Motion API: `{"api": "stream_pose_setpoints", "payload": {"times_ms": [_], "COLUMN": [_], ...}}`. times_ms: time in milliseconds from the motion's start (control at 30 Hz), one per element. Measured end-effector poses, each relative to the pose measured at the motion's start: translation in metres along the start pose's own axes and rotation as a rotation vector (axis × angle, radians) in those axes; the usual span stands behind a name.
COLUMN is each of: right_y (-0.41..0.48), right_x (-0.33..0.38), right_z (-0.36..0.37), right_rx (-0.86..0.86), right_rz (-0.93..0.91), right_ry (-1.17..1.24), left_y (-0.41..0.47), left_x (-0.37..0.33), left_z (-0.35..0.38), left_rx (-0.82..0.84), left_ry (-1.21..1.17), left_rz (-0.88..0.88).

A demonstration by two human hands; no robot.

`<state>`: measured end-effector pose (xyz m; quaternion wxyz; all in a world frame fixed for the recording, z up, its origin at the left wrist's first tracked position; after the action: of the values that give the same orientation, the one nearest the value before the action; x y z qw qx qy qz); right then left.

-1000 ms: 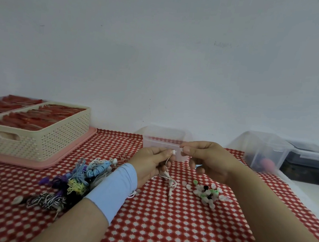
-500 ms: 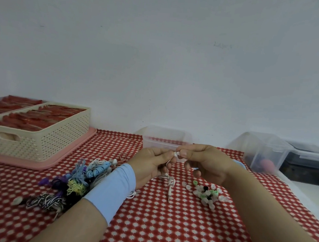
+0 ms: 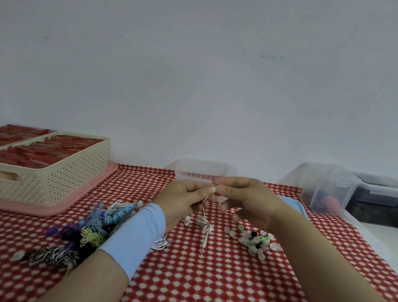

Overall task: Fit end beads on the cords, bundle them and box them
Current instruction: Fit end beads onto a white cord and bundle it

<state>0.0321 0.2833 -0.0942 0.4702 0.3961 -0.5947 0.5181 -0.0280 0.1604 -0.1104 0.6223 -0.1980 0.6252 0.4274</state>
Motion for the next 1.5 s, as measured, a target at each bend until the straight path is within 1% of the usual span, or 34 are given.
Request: {"api": "stream_pose_setpoints", "payload": {"times_ms": [200,333,433,567,733,867,1000,1133,1267,1333,1400,1500], "right_y": [-0.01,-0.012,-0.014,-0.014,-0.009,-0.007,-0.011,-0.007,-0.007,-0.009,-0.01,-0.008], "right_x": [0.014,0.022,0.025,0.021,0.003,0.001,0.002,0.003,0.007,0.011,0.013,0.014], "right_z": [-0.002,0.0,0.002,0.0,0.006,0.009,0.011,0.009,0.007,0.006,0.004,-0.008], "right_rx": [-0.04,-0.096,-0.1,-0.036,0.059,0.072,0.139,0.081,0.022,0.017,-0.013,-0.111], "right_rz": [-0.099,-0.191,-0.207,-0.15,-0.022,-0.004,-0.001,-0.03,-0.082,-0.104,-0.117,-0.131], "right_ry": [-0.185,-0.288,-0.341,-0.212,-0.129,-0.143,-0.14,-0.158,-0.152,-0.162,-0.228,-0.321], "left_y": [0.002,0.002,0.001,0.0,-0.002,-0.003,-0.004,-0.004,-0.002,0.001,0.003,0.007], "left_x": [-0.002,0.001,0.001,-0.002,-0.003,-0.005,-0.004,-0.005,-0.007,-0.011,-0.017,-0.036], "left_z": [-0.004,-0.005,-0.007,-0.004,0.001,0.002,0.009,0.007,0.002,-0.003,-0.006,-0.005], "left_rx": [-0.013,-0.018,-0.026,0.005,0.068,0.11,0.172,0.155,0.088,0.056,0.066,0.116], "left_ry": [0.099,0.112,0.105,0.063,0.069,0.106,0.03,0.041,0.053,0.175,0.362,0.754], "left_rz": [0.033,0.024,0.011,-0.001,-0.021,-0.017,-0.052,-0.049,-0.031,0.0,0.03,0.107]}}
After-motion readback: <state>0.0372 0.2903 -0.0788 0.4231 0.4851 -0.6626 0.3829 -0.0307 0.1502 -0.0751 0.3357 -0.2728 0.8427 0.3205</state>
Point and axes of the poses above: each hand's wrist, its own y-axis towards the middle knuckle, its own z-axis out of the palm, x = y × z, the point moved 10 cm from there along y, towards the middle knuckle, and after that the axes turned 11 degrees about z, right-handed, at the moved point
